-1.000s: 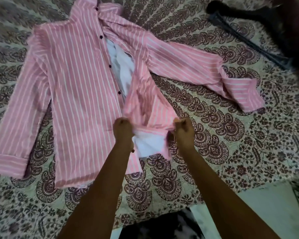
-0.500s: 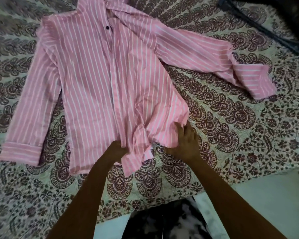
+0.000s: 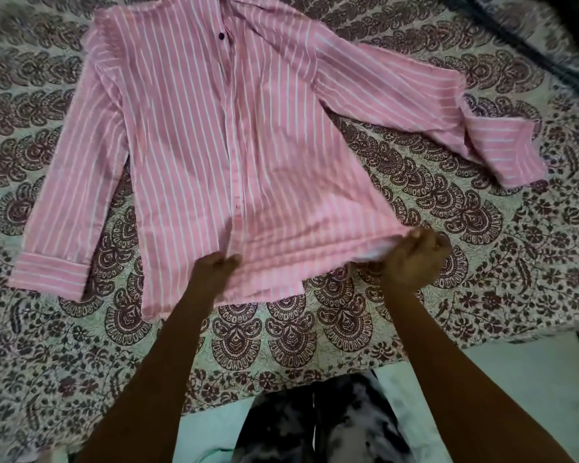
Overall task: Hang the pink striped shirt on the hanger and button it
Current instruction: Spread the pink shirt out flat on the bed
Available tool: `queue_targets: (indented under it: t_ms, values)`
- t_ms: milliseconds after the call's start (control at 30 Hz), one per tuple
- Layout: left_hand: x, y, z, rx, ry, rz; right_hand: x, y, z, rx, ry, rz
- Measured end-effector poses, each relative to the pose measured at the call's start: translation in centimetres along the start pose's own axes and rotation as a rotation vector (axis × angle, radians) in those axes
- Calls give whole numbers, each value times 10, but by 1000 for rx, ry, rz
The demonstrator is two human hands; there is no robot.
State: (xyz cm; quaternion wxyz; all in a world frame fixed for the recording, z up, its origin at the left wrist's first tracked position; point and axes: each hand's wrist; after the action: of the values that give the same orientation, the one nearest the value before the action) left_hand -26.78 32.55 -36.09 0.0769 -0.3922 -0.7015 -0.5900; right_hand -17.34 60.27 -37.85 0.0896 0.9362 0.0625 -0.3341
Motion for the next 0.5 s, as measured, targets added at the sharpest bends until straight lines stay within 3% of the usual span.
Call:
queue_targets:
  t_ms: [67,133,300,367,433,500]
  values:
    - [-4,3,8,-95,-184,56,12,-5,-10,-41,155,100]
    - [-8,3,16,-111,-233,85,20,-2,-12,-128,276,9]
    - [-18,4,21,-192,-175,69,29,7,-1,-428,584,-762]
    - [-19,4,18,-201,-198,81,24,5,2,-477,575,-766]
    - [-18,3,16,-192,-176,82,16,-1,1,-424,422,-607]
    - [-21,4,13,-166,-119,44,16,-8,-6,-330,388,-680]
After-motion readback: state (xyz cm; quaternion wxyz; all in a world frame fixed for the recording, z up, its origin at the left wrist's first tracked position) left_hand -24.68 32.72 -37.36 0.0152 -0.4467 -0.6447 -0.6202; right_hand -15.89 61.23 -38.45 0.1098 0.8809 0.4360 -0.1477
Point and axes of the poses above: each hand's wrist, its own y-axis away from the middle knuckle, its own z-axis out of the palm, x = y × z, and after that the axes turned 1 degree about -x, right-handed
